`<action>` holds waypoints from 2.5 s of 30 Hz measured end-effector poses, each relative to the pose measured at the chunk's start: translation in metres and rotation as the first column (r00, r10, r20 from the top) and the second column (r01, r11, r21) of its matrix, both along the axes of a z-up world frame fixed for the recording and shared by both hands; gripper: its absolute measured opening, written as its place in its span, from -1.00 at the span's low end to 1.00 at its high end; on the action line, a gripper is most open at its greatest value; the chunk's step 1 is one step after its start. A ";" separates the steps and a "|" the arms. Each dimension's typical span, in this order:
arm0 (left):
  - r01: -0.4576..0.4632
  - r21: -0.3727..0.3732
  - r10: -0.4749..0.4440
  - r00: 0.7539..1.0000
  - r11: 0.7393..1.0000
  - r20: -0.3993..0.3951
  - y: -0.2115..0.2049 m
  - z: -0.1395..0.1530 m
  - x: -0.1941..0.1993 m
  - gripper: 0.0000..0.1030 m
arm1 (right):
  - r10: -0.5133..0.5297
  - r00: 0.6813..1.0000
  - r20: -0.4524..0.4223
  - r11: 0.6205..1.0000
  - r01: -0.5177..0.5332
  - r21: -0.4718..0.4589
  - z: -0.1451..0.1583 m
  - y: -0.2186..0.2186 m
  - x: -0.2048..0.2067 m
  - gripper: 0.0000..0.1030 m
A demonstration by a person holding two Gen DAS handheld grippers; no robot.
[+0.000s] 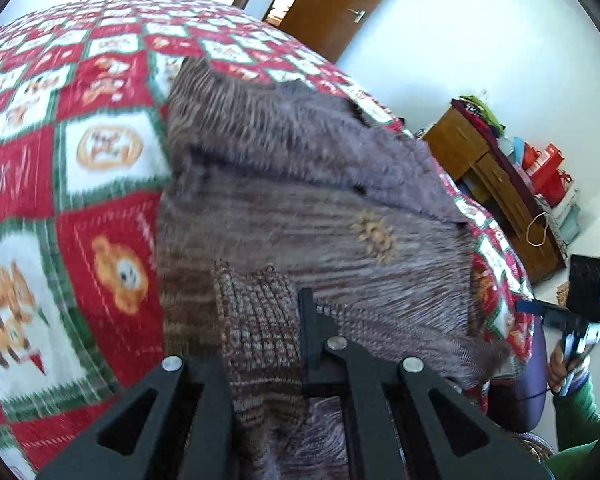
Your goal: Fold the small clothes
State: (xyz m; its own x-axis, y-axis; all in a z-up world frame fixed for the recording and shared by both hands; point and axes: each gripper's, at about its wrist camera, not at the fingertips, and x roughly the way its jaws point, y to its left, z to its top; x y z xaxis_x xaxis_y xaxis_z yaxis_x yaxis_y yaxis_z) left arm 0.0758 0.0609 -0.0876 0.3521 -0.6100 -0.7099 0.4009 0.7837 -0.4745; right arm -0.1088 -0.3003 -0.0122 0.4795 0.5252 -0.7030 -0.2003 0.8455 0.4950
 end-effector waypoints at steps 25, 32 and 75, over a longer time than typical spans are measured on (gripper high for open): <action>-0.139 -0.137 0.155 0.982 0.981 0.109 0.031 0.040 -0.006 -0.90 | 0.075 0.997 0.018 0.965 -0.068 -0.252 0.007 0.027 0.030 -0.89; -0.258 -0.084 0.266 0.958 0.962 0.107 0.042 0.027 0.007 -0.90 | -0.128 0.984 0.125 0.980 0.145 -0.138 0.020 0.009 0.083 -0.21; -0.271 -0.020 0.271 0.958 0.963 0.093 0.040 -0.001 0.005 -0.90 | -0.003 1.000 -0.014 0.955 -0.001 -0.295 -0.046 0.051 0.103 -0.81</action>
State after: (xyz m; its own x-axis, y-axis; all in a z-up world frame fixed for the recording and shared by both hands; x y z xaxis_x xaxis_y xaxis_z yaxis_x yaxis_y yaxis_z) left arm 0.0808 0.1011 -0.0886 0.5695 -0.4871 -0.6621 0.2170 0.8660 -0.4505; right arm -0.0063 -0.2490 -0.0582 0.4689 0.2929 -0.8333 -0.1943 0.9545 0.2261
